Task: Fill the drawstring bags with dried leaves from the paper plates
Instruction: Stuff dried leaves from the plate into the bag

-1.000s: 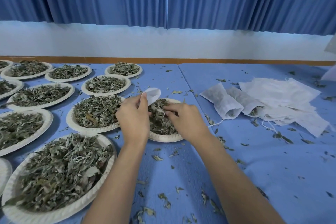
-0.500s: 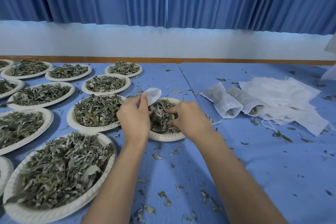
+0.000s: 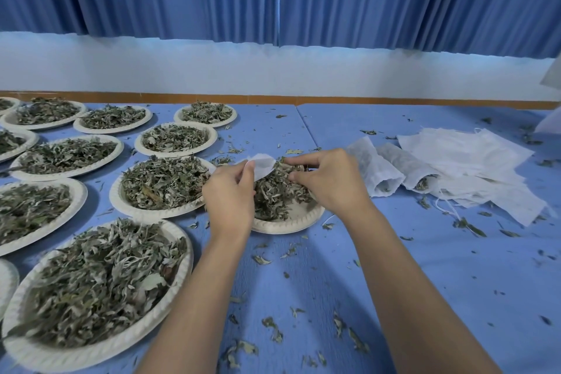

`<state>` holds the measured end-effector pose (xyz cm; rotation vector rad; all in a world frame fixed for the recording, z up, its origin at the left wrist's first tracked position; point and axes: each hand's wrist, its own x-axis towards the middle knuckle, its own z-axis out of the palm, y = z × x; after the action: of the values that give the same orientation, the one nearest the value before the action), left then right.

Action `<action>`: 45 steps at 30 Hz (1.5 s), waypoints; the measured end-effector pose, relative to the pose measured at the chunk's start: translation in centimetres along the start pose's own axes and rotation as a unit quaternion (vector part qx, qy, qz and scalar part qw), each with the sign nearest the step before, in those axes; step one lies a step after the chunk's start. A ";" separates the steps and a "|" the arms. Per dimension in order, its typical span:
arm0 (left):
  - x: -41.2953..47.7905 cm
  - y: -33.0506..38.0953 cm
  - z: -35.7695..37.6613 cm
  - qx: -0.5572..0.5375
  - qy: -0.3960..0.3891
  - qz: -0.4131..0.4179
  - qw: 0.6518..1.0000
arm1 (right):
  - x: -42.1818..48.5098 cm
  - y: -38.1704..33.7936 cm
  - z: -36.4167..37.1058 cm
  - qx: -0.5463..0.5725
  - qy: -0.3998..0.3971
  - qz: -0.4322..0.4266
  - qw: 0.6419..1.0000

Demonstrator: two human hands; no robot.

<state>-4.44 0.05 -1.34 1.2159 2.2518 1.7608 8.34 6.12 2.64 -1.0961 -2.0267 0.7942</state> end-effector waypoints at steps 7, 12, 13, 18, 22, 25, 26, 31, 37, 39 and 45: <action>-0.5 0.4 0.2 0.033 0.021 0.056 0.998 | -0.3 -1.1 0.9 0.106 -0.041 0.010 0.993; -0.3 0.8 0.6 -0.007 0.001 0.024 1.000 | -0.3 -0.2 1.3 0.112 -0.044 0.026 0.992; -0.4 0.9 0.6 -0.013 -0.005 0.027 1.000 | -0.3 0.0 1.3 0.111 -0.040 0.028 0.993; -0.5 1.2 0.6 -0.038 -0.031 0.051 0.997 | 0.0 0.5 1.5 0.109 0.007 0.038 0.993; -0.5 1.4 0.5 -0.092 -0.071 0.011 0.993 | 0.1 0.7 1.4 0.135 0.037 0.057 0.988; -0.5 1.4 0.5 -0.045 -0.074 0.049 0.995 | 0.1 0.3 1.0 0.197 0.030 0.078 0.977; -0.5 1.3 0.5 -0.024 -0.073 0.066 0.995 | 0.1 0.1 0.9 0.213 0.021 0.083 0.973; -0.6 1.4 0.5 -0.005 -0.073 0.090 0.993 | -0.2 -0.3 0.7 0.228 -0.008 0.096 0.969; -0.4 1.9 0.0 -0.133 -0.140 0.021 0.981 | -0.2 -0.1 1.1 0.245 0.039 0.105 0.963; -0.3 2.0 -0.3 -0.171 -0.159 -0.006 0.972 | -0.2 0.1 1.5 0.238 0.057 0.105 0.964; 0.0 2.3 -0.5 -0.104 -0.271 -0.010 0.957 | 0.0 0.2 2.0 0.251 0.093 0.124 0.955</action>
<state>-3.42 -0.29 0.74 1.4063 1.7159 1.3864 6.88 5.81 1.33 -1.0837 -1.4320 1.2054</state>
